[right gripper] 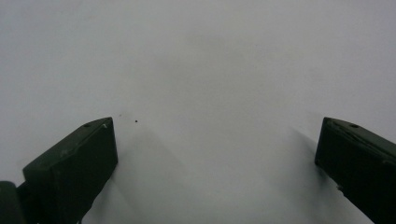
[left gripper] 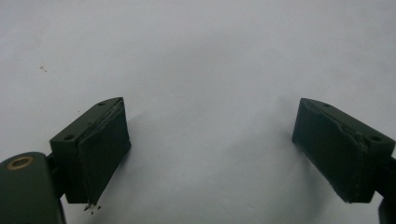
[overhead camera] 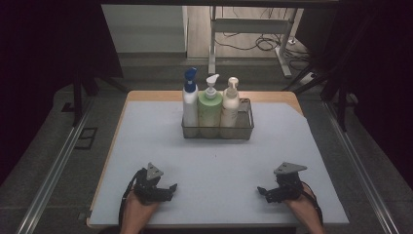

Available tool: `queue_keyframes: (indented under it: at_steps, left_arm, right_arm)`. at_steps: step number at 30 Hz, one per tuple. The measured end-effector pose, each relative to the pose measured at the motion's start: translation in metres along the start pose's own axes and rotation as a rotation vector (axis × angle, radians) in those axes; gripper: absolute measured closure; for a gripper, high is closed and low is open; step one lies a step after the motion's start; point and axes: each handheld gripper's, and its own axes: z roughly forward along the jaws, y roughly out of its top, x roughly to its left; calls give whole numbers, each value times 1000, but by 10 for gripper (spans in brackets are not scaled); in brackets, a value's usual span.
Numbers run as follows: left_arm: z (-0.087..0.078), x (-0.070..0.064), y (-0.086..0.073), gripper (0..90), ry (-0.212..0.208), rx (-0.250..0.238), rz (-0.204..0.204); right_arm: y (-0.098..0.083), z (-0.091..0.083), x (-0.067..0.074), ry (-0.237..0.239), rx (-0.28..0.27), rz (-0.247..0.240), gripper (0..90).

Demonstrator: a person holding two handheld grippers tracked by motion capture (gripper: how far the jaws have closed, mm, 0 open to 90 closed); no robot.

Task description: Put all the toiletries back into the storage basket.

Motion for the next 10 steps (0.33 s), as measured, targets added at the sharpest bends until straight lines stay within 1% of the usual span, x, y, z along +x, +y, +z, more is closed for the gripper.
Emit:
queue_keyframes:
  at_steps: [10]
  left_arm:
    - [0, 0, 0, 107, -1, 1, -1]
  right_arm:
    - [-2, 0, 0, -3, -8, -2, 0]
